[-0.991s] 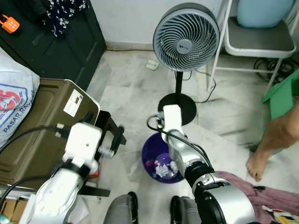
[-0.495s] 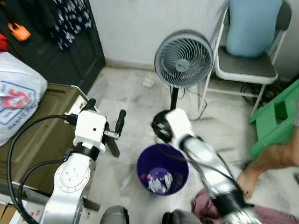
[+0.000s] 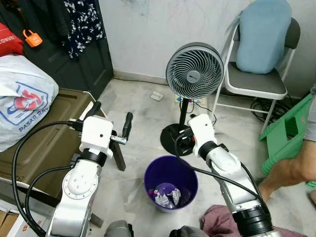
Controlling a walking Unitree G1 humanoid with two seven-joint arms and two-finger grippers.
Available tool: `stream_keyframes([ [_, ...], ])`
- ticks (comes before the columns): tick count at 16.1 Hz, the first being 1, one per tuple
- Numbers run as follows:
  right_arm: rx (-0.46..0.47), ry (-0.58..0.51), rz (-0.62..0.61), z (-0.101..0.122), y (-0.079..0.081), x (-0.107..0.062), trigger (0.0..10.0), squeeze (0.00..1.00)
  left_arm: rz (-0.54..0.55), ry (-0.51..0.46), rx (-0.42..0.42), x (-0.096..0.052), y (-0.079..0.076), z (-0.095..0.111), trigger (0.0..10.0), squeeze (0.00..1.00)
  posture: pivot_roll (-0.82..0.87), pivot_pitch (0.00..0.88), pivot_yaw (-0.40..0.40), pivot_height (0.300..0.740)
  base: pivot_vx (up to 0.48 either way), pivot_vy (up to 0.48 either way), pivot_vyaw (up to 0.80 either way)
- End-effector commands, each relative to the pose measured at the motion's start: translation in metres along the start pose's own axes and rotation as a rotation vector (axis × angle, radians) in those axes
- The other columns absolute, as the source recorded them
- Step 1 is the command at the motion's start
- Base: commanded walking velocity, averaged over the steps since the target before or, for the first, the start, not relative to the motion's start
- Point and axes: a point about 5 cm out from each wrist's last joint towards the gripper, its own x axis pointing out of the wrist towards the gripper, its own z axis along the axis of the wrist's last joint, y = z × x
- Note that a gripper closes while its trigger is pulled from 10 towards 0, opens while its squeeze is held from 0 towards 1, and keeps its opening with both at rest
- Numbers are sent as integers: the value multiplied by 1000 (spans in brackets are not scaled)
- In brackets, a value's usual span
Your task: Clean up the room
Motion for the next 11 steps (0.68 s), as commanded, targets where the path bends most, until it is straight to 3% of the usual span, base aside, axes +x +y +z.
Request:
stream_keyframes([
  [1, 41, -32, -172, 2, -23, -3, 10000, 0, 71, -4, 4, 4, 9, -4, 10000, 0, -64, 0, 31, 740, 0, 0, 0],
  [2, 102, -26, -196, 4, -26, 3, 10000, 0, 63, -16, 0, 10, 7, -3, 10000, 0, -65, 0, 31, 740, 0, 0, 0],
  [5, 133, -31, -201, 13, -22, 17, 10000, 0, 83, -12, -9, 12, 9, -6, 10000, 0, -68, 0, 28, 740, 0, 0, 0],
  [7, 67, -119, -193, 26, -15, 25, 10000, 0, 122, -2, -44, 9, 11, -11, 10000, 0, -61, 0, 24, 740, 0, 0, 0],
  [8, 115, -148, -163, 28, -13, 27, 10000, 0, 134, 1, -44, 7, 13, -13, 10000, 0, -56, 0, 21, 740, 0, 0, 0],
  [11, 189, -103, -185, 14, -12, 25, 10000, 0, 151, 23, -62, 3, 12, -21, 10000, 0, -40, 0, 21, 740, 0, 0, 0],
])
